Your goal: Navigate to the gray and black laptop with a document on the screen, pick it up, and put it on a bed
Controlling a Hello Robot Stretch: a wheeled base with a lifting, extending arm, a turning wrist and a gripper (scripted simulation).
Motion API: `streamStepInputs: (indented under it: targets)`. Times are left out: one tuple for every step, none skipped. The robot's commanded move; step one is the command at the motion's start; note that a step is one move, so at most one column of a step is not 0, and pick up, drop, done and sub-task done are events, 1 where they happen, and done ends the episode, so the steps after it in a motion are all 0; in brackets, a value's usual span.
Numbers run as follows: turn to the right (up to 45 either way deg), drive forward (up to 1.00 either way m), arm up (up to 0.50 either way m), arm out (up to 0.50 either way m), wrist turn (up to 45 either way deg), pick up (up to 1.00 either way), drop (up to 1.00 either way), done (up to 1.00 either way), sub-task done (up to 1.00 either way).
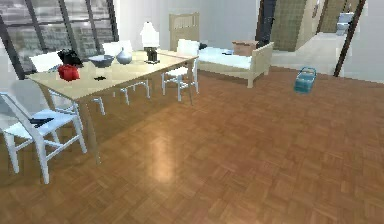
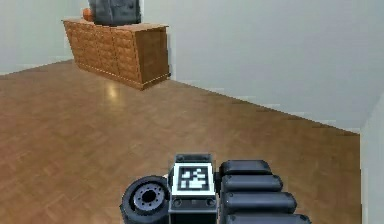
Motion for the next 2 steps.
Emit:
streamStepInputs:
  targets:
    - [6.0,0.00,0.00,0.00,0.0,0.00,0.00,0.00,0.00]
    - [0.0,1.00,0.00,0.00,0.0,0.00,0.00,0.00,0.00]
